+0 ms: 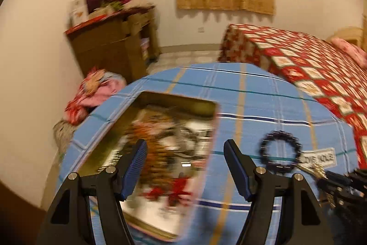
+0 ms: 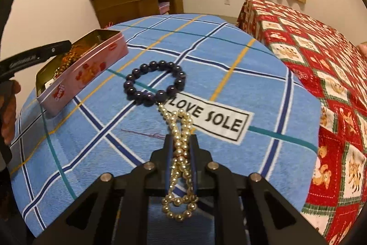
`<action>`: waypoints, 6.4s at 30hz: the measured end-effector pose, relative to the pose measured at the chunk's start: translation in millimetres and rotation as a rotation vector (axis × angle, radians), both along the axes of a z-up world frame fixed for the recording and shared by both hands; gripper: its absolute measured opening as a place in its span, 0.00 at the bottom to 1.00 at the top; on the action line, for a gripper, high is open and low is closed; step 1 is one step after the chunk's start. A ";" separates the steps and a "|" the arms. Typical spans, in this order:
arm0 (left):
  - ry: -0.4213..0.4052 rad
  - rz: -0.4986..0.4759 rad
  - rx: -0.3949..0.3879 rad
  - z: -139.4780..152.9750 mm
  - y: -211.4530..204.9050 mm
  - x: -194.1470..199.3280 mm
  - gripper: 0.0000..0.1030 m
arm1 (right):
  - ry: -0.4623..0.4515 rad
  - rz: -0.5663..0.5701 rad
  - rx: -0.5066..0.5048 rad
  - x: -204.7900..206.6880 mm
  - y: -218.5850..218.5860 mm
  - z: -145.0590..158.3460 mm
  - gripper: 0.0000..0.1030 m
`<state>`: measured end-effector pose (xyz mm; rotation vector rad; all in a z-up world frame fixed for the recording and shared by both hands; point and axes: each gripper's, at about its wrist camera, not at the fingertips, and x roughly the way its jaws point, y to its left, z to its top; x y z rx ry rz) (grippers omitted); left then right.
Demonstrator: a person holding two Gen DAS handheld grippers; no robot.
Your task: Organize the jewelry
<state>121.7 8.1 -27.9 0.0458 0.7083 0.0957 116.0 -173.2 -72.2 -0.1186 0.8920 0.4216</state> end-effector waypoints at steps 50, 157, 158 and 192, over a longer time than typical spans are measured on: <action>-0.112 -0.230 -0.074 59.2 -10.6 -55.4 0.13 | -0.144 0.107 0.175 -16.7 14.2 70.6 0.09; -0.003 0.000 -0.066 2.1 108.2 -0.7 0.13 | -0.085 0.360 0.066 38.6 193.9 50.4 0.09; -0.003 0.000 -0.064 2.0 108.5 -1.3 0.13 | -0.085 0.360 0.066 38.8 193.7 50.0 0.09; -0.089 0.155 -0.084 16.7 115.2 -53.6 0.70 | -0.181 0.288 0.059 -0.7 159.5 60.4 0.78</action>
